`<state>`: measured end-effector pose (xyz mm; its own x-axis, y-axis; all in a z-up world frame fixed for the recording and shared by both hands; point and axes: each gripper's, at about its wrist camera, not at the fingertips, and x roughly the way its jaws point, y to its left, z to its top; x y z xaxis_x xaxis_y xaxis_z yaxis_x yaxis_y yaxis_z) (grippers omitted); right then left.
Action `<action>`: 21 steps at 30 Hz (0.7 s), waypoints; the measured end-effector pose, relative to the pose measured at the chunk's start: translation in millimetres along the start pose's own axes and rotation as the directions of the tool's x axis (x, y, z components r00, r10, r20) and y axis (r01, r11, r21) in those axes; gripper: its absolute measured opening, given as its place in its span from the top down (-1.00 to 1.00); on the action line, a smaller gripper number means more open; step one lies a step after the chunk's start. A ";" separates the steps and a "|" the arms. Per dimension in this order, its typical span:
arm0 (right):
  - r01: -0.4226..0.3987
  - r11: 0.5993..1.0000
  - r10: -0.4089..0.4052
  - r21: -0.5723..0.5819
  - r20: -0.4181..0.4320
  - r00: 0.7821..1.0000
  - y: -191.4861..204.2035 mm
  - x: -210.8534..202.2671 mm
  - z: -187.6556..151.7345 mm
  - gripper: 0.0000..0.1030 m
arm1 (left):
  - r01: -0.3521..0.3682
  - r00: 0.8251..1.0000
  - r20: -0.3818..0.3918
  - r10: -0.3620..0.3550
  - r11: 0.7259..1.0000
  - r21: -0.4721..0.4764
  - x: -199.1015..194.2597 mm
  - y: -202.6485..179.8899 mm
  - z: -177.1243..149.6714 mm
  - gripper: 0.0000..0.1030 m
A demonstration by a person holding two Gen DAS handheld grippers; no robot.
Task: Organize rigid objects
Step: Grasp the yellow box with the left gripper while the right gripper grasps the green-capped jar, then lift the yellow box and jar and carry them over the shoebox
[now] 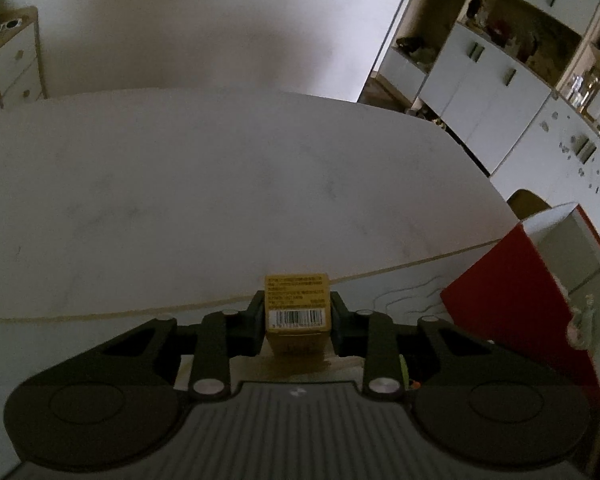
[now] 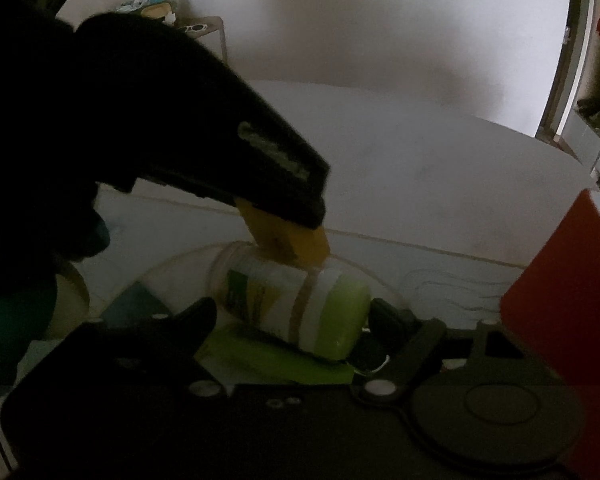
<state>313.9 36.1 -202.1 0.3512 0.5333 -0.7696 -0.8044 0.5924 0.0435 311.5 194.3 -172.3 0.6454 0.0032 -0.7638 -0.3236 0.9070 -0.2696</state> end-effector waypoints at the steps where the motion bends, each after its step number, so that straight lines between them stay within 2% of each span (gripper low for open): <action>1: 0.003 1.000 -0.003 0.001 0.003 1.000 0.1 -2.9 0.2 -0.38 | 0.002 1.000 0.001 -0.002 1.000 -0.006 -1.0 0.4 0.2 0.42; 2: 0.007 1.000 -0.007 0.001 0.003 1.000 0.3 -5.9 0.0 0.06 | 0.002 1.000 0.006 -0.002 1.000 -0.005 -2.5 0.3 0.5 0.43; 3: -0.001 1.000 0.001 0.002 -0.011 1.000 0.0 -7.4 -0.1 0.22 | 0.002 1.000 0.014 -0.002 1.000 -0.002 -5.0 -0.2 0.9 0.43; 5: 0.010 1.000 -0.010 -0.001 -0.031 0.999 0.3 -10.2 -1.4 0.33 | 0.008 1.000 0.021 -0.008 1.000 -0.006 -9.0 -0.3 1.8 0.43; 10: 0.011 1.000 -0.011 -0.006 -0.027 1.000 -0.6 -18.0 -0.9 0.41 | 0.005 0.999 0.033 -0.005 1.000 -0.026 -20.2 4.6 -0.9 0.43; 16: -0.012 0.999 0.011 -0.041 -0.015 1.000 -3.4 -31.9 5.5 0.22 | -0.002 0.998 0.064 0.005 0.999 -0.036 -38.1 11.6 -3.1 0.43; 19: -0.014 0.998 0.014 -0.062 -0.005 1.000 -3.4 -34.8 12.7 -0.03 | -0.009 0.997 0.079 0.012 0.999 -0.031 -46.0 15.9 -4.3 0.43; 21: -0.030 0.996 0.029 -0.089 -0.003 1.000 -5.6 -32.0 15.7 -0.30 | -0.011 0.996 0.086 0.014 0.999 -0.035 -50.0 19.9 -4.0 0.43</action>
<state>314.7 25.3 -167.7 0.3260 0.5489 -0.7697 -0.8538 0.5205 0.0096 270.1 210.6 -141.8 0.6979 0.0523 -0.7143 -0.3551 0.8914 -0.2817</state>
